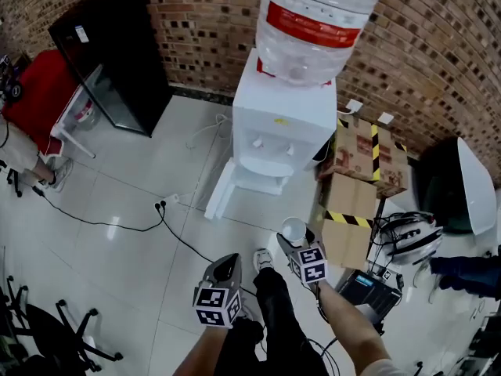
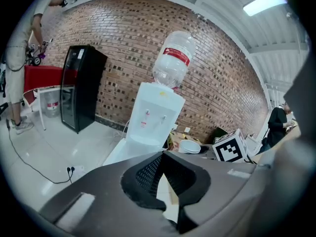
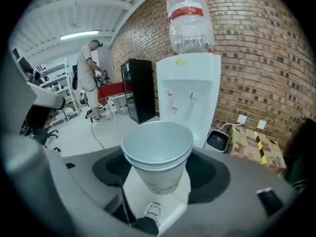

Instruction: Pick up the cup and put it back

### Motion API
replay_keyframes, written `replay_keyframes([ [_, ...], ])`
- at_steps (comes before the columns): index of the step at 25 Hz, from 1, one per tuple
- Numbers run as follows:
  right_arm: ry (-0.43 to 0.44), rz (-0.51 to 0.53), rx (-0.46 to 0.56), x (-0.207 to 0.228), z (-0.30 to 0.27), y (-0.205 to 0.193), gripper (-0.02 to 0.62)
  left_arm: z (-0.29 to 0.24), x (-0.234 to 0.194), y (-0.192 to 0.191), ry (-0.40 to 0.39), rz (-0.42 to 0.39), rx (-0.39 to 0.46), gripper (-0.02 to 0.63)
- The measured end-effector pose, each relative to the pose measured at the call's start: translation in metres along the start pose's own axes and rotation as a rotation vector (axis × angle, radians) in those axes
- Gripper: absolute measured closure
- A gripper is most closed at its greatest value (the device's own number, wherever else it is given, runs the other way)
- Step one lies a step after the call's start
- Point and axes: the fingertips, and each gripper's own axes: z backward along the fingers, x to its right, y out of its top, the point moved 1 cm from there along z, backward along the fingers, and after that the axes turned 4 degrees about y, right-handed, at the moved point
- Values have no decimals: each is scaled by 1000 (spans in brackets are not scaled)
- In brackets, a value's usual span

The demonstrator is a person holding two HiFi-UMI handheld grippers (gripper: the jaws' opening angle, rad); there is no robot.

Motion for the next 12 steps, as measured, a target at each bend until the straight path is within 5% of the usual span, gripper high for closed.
replay_keyframes([
  [12, -78, -49, 22, 121, -236, -89, 250, -214, -72, -95, -62, -97, -10, 603],
])
